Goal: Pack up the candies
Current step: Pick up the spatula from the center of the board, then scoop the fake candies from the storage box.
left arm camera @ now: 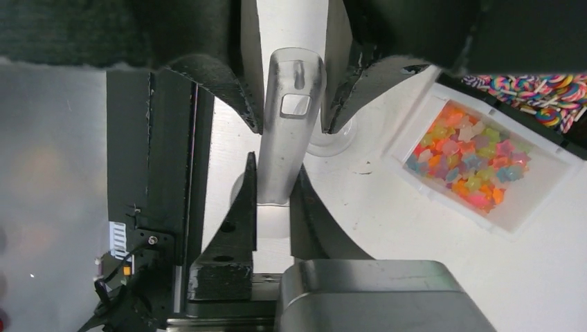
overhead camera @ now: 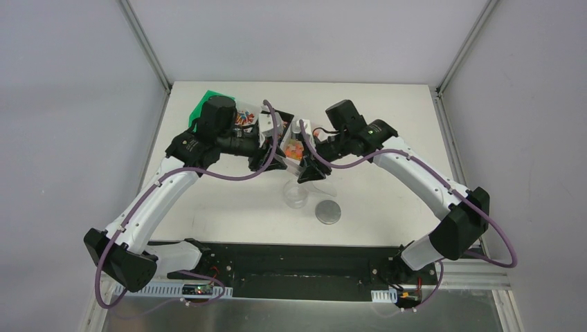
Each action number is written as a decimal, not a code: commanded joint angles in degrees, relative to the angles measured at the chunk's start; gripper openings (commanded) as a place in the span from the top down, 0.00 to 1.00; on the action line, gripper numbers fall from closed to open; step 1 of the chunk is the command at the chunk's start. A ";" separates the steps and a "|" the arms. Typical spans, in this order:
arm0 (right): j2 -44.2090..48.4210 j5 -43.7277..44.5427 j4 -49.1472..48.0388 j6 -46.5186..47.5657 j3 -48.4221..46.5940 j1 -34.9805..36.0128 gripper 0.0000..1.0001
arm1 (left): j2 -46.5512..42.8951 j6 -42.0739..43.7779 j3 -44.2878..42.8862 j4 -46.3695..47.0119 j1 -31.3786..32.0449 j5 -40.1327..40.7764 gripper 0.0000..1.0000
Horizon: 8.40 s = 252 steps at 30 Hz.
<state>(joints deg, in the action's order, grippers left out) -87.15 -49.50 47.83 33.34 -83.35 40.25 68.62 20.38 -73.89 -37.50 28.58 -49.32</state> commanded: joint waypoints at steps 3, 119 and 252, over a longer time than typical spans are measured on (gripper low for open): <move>4.09 1.05 -3.16 0.91 -0.91 0.40 0.84 | -1.68 2.94 0.12 0.85 0.34 -4.46 0.94; 27.13 43.49 -82.89 -6.12 48.69 12.16 0.00 | -2.78 -19.79 -2.54 8.28 0.34 37.40 1.00; 48.58 82.45 -61.91 -29.49 48.84 9.94 0.00 | 8.69 -29.70 29.86 48.05 8.78 56.26 1.00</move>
<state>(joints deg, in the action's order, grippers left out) -39.05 33.93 -10.92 3.51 -33.93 50.43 79.72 -8.43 -44.31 8.21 36.82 5.91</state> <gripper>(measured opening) 0.996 0.285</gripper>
